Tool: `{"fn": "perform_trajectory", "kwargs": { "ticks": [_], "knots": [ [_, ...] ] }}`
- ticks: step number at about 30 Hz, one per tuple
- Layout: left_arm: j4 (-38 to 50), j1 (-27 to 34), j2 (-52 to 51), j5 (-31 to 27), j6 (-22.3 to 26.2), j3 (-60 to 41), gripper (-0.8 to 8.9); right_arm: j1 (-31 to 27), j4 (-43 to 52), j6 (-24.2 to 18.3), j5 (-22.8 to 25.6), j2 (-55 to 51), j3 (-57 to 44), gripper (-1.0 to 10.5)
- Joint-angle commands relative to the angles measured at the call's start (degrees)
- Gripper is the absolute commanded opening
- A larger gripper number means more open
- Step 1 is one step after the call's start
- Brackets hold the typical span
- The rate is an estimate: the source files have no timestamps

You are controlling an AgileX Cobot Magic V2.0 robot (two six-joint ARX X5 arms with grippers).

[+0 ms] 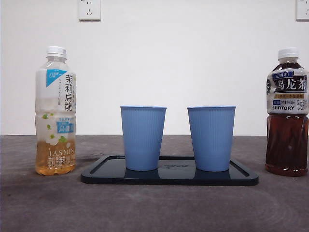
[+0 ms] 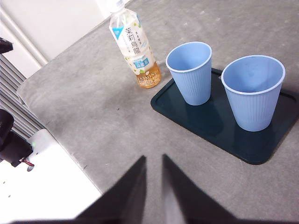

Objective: Pour the drink into the cup

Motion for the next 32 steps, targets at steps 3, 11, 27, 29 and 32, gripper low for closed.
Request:
{"fn": "perform_trajectory", "kwargs": {
  "ticks": [3,11,27,29,32],
  "knots": [
    [0.7,-0.5,0.3,0.0,0.7,0.9,0.06,0.3,0.6,-0.2,0.0,0.1,0.7,0.1],
    [0.7,-0.5,0.3,0.0,0.7,0.9,0.06,0.3,0.6,-0.2,0.0,0.1,0.7,0.1],
    [26.7,24.2,-13.2,0.3,2.4,-24.7,0.06,0.3,0.6,-0.2,0.0,0.1,0.7,0.1],
    [30.2,28.0,-16.9,0.0,2.6,-30.1,0.06,0.3,0.6,-0.2,0.0,0.1,0.7,0.1],
    [32.1,33.0,-22.0,-0.2,2.3,-37.2,0.06,0.3,0.6,-0.2,0.0,0.1,0.7,0.1]
  ]
}}
